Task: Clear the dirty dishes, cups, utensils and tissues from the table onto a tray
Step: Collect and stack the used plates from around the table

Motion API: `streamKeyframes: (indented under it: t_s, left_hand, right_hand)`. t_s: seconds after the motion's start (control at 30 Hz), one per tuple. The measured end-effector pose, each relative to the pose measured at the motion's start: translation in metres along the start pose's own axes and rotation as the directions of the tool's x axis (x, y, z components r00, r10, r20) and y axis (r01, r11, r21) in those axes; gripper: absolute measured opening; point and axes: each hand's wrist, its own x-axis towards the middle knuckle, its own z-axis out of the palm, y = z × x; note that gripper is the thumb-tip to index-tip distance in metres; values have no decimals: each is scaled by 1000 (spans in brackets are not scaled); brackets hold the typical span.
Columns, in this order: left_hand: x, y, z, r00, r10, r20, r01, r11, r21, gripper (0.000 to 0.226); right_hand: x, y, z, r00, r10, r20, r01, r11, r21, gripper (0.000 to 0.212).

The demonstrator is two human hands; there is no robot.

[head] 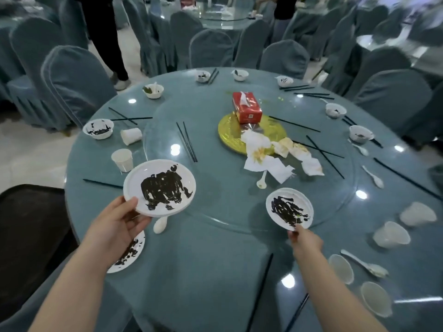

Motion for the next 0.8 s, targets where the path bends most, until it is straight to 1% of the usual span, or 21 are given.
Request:
streamKeyframes:
  t_s: [0.07,0.13,0.23,0.27,0.33,0.4,0.47,0.53,0.6,0.7,0.73,0.8]
  left_hand:
    - [3,-2,4,1000,-7,9,7,1000,8,17]
    - [5,-4,7,1000,-11,10,10,1000,15,18]
    - [7,-8,8,1000,-17,6,17,999,27,19]
    - [8,-10,8,1000,-21,7,21,999,37,19]
    - [8,-12,8,1000,-28,13,27,998,60,20]
    - [8,-13,7,1000,-24,6,24,998,65,19]
    - [7,-14,5,1000,-19,-12,20,999,43,18]
    - [7,-14,3,999,-21,-33,22,999,24,18]
    - [7,-15,0,998,-24,-50,24,1000,9,17]
    - [6,-17,-2,998,-31,-63,31,999,-8,16]
    - [6,-18,-2,997,-34,-64,33,999,-13,15]
    - [5,-21,-5,997,-40,-70,38,999,-28,15]
  right_hand:
    - [6,-4,0,999,29,-25,-27,996,81,19]
    - [12,-6,3,998,45,-47,-39,992,120,20]
    - [21,-3,8,996,88,-11,-87,993,85,21]
    - [22,-1,8,994,110,1,-109,991,71,18]
    - [25,-1,9,989,145,0,-145,988,52,4]
    - [31,-3,8,985,167,-32,-166,985,41,18]
    - [34,-6,6,984,171,-52,-170,985,19,20]
    - [35,-7,5,982,182,-47,-183,983,-2,17]
    - [31,-6,4,982,186,-13,-186,982,12,13]
    - [21,-2,6,983,169,78,-176,979,100,19]
    - [17,0,7,979,165,115,-177,979,103,20]
    - [8,6,7,964,180,196,-193,980,54,15]
